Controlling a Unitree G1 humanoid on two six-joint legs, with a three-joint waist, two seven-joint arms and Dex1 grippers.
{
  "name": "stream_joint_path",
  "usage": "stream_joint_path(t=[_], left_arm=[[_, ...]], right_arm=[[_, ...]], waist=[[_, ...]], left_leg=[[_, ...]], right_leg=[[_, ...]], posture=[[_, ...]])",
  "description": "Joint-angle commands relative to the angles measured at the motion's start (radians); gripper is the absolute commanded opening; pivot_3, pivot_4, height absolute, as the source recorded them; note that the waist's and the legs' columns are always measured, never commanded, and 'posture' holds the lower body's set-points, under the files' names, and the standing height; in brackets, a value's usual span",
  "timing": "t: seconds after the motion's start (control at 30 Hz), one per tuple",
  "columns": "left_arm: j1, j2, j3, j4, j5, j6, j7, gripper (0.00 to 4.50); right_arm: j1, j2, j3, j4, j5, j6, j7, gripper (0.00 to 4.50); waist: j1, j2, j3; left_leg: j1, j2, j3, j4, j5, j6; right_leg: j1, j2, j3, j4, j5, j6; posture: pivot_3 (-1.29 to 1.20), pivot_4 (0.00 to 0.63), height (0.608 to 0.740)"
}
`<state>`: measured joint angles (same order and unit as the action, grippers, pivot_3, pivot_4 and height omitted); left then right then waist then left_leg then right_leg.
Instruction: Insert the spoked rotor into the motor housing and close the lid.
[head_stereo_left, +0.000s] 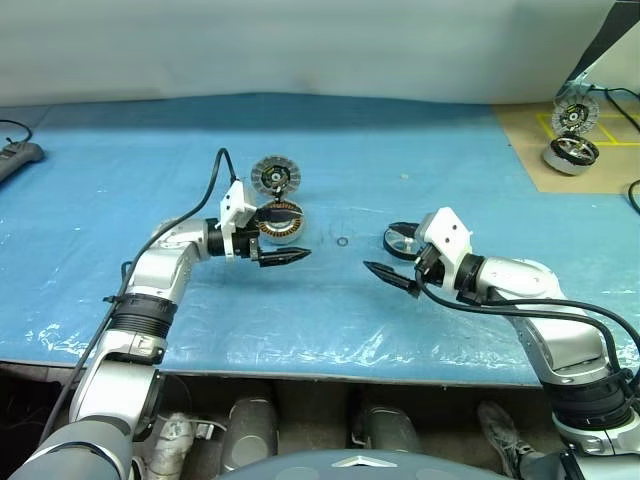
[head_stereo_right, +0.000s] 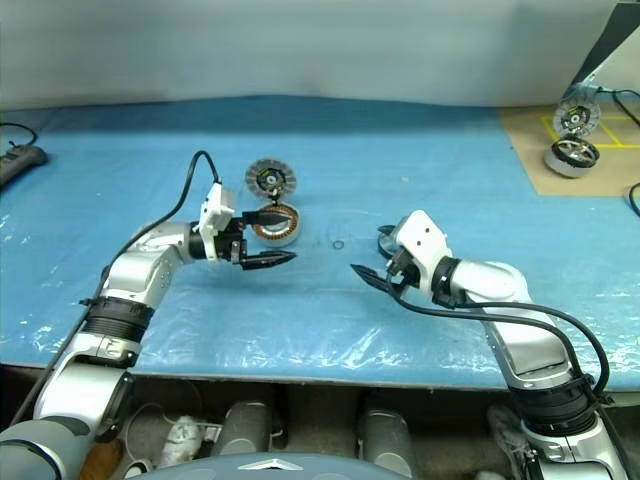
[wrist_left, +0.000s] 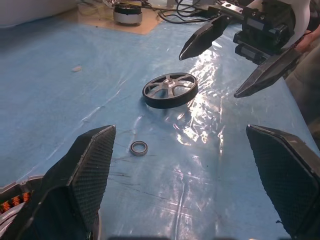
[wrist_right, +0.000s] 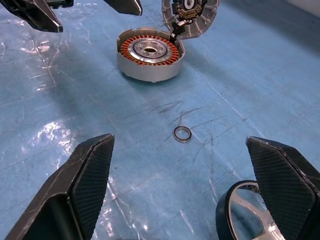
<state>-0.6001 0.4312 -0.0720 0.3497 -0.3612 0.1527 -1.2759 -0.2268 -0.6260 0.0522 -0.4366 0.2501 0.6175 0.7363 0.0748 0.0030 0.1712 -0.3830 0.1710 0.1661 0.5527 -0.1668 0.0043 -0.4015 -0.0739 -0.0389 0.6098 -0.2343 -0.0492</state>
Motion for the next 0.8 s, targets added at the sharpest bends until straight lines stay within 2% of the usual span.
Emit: stream_joint_path(t=[0.03,0.53,0.67,0.8], left_arm=[[-0.001,0.013,0.028,-0.010,-0.002,-0.019,0.018,4.47],[0.025,0.016,0.050,-0.031,0.000,-0.021,0.057,4.47],[-0.011,0.036,0.005,0.025,0.098,-0.061,0.104,4.47],[-0.093,0.075,-0.046,0.096,0.183,-0.120,0.076,4.47]], right_arm=[[-0.020,-0.013,0.012,-0.003,-0.008,-0.025,0.006,4.48],[-0.065,-0.002,0.032,0.040,-0.020,-0.044,0.004,4.48],[-0.064,-0.004,0.038,0.043,-0.028,-0.045,0.002,4.48],[-0.059,0.007,0.030,0.042,-0.023,-0.031,-0.010,4.48]], waist=[[0.000,0.000,0.000],[-0.001,0.000,0.000],[-0.001,0.000,0.000],[-0.001,0.000,0.000]], left_leg=[[0.000,0.000,0.000,0.000,0.000,0.000],[0.000,0.000,0.000,0.000,0.000,0.000],[0.000,0.000,0.000,0.000,0.000,0.000],[0.000,0.000,0.000,0.000,0.000,0.000]], right_leg=[[0.000,0.000,0.000,0.000,0.000,0.000],[0.000,0.000,0.000,0.000,0.000,0.000],[0.000,0.000,0.000,0.000,0.000,0.000],[0.000,0.000,0.000,0.000,0.000,0.000]], posture=[[0.00,0.150,0.740],[0.00,0.150,0.740],[0.00,0.150,0.740],[0.00,0.150,0.740]])
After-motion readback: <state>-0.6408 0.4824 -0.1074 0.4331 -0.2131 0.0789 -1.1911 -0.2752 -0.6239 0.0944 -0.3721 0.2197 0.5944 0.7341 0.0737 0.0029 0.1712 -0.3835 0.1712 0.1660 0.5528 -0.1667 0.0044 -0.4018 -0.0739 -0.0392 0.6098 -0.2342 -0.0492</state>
